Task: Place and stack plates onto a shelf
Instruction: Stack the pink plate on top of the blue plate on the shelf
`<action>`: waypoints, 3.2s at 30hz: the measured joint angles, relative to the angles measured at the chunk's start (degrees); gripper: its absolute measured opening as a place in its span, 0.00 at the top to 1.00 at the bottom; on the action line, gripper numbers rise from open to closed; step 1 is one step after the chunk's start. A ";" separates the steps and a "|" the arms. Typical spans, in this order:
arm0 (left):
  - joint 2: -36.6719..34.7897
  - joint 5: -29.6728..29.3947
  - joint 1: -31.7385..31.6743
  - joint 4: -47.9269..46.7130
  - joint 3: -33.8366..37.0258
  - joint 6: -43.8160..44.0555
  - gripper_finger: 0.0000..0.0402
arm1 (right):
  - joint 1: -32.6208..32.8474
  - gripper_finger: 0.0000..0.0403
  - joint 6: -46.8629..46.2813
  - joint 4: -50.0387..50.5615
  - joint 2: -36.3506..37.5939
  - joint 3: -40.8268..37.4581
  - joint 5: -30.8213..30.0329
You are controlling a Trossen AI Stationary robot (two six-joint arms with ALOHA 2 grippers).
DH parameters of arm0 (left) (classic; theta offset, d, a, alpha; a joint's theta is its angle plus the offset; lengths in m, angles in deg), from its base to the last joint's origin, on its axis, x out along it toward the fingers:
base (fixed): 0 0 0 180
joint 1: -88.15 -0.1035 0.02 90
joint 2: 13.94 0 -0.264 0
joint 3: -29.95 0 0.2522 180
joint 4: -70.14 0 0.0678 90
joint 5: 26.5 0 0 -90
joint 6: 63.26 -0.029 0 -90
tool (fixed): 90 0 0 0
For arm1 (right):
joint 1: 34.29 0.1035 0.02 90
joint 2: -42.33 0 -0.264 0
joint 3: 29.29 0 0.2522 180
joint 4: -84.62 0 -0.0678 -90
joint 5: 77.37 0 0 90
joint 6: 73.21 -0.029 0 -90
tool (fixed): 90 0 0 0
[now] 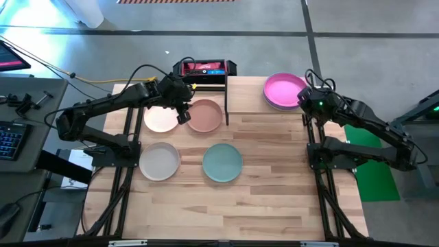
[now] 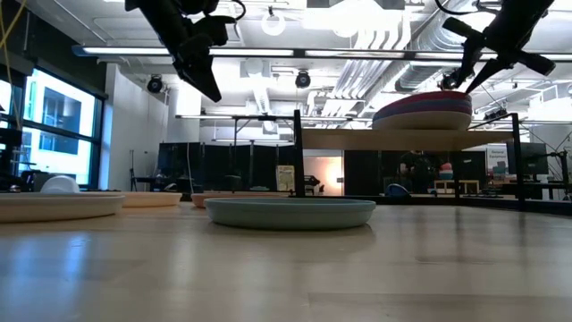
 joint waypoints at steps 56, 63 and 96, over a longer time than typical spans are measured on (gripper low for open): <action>0.00 -0.03 0.00 0.11 0.00 3.51 0.76 | 10.69 0.91 32.18 -43.60 -31.57 8.63 1.46; 0.00 -0.03 0.00 0.00 0.00 3.48 0.76 | 9.70 0.91 32.65 -47.99 -37.46 8.55 2.30; 0.00 0.00 0.01 -0.03 0.00 3.88 0.76 | 7.85 0.91 34.05 -52.25 -43.07 8.52 2.42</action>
